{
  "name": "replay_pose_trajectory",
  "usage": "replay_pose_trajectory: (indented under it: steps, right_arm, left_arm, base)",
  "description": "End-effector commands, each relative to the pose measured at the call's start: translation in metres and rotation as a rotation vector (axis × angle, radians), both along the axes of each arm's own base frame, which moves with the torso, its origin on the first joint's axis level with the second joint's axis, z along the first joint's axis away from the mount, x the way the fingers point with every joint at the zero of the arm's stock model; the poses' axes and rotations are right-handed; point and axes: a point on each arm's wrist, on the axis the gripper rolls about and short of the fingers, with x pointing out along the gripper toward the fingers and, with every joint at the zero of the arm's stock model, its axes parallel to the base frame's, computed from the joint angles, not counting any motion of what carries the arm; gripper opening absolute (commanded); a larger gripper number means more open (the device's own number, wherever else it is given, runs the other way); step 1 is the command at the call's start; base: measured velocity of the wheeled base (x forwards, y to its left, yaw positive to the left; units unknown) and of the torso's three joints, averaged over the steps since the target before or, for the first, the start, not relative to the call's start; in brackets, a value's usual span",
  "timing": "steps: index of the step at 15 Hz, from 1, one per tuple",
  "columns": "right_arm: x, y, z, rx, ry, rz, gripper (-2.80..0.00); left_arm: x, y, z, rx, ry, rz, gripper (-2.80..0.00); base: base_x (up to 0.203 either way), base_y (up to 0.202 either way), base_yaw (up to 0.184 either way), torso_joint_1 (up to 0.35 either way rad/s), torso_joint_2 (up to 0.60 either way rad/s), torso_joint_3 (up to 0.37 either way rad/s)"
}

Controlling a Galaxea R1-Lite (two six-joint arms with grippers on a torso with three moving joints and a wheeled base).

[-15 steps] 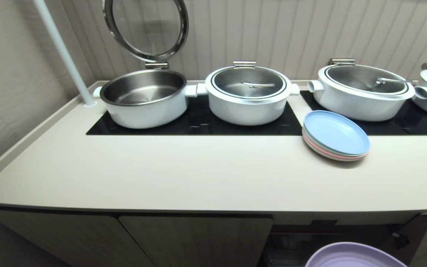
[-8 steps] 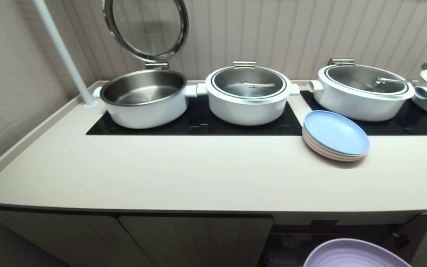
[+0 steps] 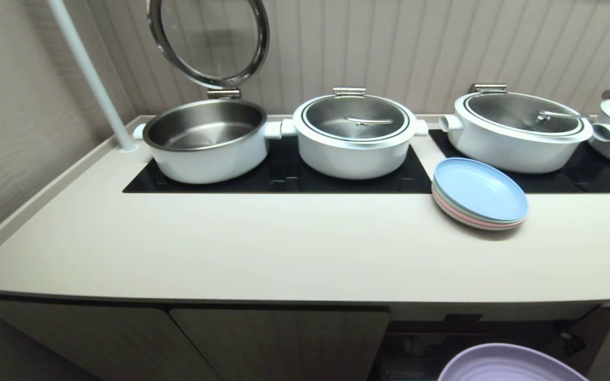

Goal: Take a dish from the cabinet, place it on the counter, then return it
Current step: Put it back into the cabinet

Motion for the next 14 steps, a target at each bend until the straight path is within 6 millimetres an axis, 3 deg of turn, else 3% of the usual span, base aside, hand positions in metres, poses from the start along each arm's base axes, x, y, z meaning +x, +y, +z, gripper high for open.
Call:
replay_pose_trajectory:
  steps: [1,14]
  right_arm:
    - [-0.0028,-0.0012,0.0000,0.006,0.014,-0.019,-2.80]
    - [-0.0017,-0.0002,-0.0005,0.005,0.028,-0.020,-2.80]
  left_arm:
    - [0.0000,0.0000,0.0000,0.000,0.000,0.000,-2.80]
    - [0.0000,0.0000,0.0000,0.000,0.000,0.000,-2.80]
  base:
    - [0.000,0.000,0.000,-0.100,0.19,0.118]
    - [0.000,0.000,0.000,-0.156,0.34,0.176]
